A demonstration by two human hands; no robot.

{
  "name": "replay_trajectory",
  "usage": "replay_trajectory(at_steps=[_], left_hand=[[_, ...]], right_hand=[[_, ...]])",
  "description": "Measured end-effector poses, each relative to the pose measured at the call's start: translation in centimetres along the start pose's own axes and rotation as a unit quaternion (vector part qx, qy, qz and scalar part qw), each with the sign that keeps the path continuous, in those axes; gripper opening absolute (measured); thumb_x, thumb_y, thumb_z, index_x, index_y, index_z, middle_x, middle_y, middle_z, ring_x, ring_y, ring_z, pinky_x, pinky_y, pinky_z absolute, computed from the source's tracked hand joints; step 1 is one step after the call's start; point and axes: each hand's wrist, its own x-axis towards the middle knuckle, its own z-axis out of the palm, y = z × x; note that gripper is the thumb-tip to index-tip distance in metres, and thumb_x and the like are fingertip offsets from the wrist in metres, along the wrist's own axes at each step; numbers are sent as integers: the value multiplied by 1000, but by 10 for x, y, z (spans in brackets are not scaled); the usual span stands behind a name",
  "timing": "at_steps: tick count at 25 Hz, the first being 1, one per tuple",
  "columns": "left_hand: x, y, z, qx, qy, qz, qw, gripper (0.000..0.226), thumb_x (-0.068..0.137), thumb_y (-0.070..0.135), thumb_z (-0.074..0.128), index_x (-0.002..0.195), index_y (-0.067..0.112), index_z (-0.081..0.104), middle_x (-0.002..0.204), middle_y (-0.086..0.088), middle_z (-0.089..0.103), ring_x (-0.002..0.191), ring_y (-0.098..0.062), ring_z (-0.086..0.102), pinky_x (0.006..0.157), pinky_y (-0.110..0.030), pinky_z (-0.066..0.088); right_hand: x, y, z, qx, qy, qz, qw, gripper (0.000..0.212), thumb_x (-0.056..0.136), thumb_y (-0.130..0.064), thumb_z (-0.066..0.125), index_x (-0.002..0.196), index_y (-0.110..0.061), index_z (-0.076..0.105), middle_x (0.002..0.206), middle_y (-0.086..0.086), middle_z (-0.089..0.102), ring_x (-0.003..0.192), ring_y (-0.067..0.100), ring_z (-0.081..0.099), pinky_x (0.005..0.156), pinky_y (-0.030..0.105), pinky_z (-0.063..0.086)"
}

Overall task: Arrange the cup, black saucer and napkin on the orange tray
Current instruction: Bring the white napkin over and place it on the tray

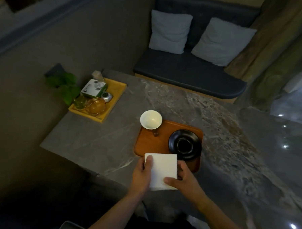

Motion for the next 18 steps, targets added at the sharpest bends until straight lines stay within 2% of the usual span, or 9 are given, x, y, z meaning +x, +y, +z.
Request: replay_trajectory(at_steps=[3,5,6,9,11,14,16,18], left_hand=[[8,-3,-26,53,14,48,997,26,90,58,46,94,33,56,95,8,68,82,-7,66,70,-28,54],[13,-3,-38,78,-5,62,995,28,90,58,45,98,33,54,95,9,67,81,-6,67,67,-26,55],[16,-4,-41,86,-15,67,994,28,90,58,44,99,33,53,97,10,67,82,-5,67,66,-23,55],[20,-6,-41,92,-22,73,993,29,90,58,41,99,32,51,98,8,65,85,-7,66,67,-24,55],[24,-4,-38,96,-10,77,992,31,90,59,39,97,31,51,95,8,65,82,-5,66,62,-19,52],[32,0,-34,121,7,82,989,32,90,60,38,96,31,50,93,10,65,80,-2,65,59,-15,49],[38,3,-31,135,10,85,987,30,92,58,38,96,30,50,93,11,64,80,3,64,58,-13,49],[45,6,-23,143,10,79,987,30,92,59,39,99,32,50,96,13,64,82,1,64,61,-14,50]], right_hand=[[6,-3,35,41,36,27,998,54,71,-53,75,117,-40,49,117,-9,63,99,8,65,72,28,58],[10,-9,53,51,100,44,993,46,74,-67,58,110,-38,52,110,-9,63,92,10,66,64,23,55],[13,-12,61,43,135,50,989,42,79,-68,50,109,-38,50,107,-10,62,90,10,65,62,21,53],[21,-18,74,-10,212,40,976,29,89,-63,35,105,-40,42,99,-16,56,85,8,60,59,18,46],[27,-20,76,-44,240,13,970,27,90,-63,31,101,-40,40,97,-15,56,85,7,60,62,20,47],[38,-21,73,-61,259,-19,964,20,95,-53,35,95,-34,43,92,-11,58,85,7,61,65,21,47],[45,-21,69,-54,264,-16,963,17,98,-47,37,96,-32,44,93,-8,59,87,9,61,70,26,50],[51,-20,63,-44,270,-13,962,15,99,-44,38,95,-30,44,94,-6,59,88,9,62,73,30,52]])
